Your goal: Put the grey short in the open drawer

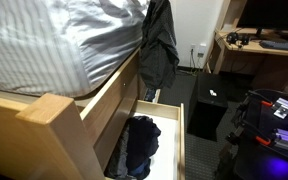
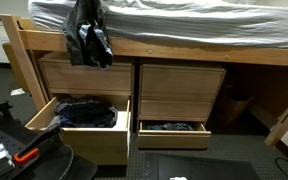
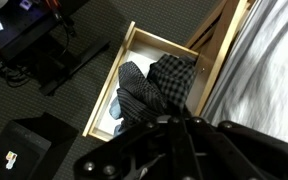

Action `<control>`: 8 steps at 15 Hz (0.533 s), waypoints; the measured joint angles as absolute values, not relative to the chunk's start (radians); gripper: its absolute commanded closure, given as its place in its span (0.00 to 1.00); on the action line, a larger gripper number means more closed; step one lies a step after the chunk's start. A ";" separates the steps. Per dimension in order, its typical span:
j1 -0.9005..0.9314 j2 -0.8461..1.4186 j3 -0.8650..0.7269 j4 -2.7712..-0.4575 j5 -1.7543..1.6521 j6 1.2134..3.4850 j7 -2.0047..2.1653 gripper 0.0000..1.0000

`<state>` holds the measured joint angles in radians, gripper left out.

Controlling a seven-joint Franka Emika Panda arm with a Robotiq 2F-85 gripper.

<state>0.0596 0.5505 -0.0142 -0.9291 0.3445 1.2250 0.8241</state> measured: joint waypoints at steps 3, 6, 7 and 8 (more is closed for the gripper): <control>0.060 0.551 -0.014 -0.931 0.344 1.226 0.824 0.99; 0.060 0.551 -0.014 -0.930 0.345 1.226 0.825 0.67; 0.060 0.553 -0.014 -0.929 0.345 1.225 0.826 0.60; 0.060 0.555 -0.014 -0.929 0.344 1.225 0.828 0.53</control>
<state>0.0597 0.5546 -0.0143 -0.9289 0.3440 1.2247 0.8276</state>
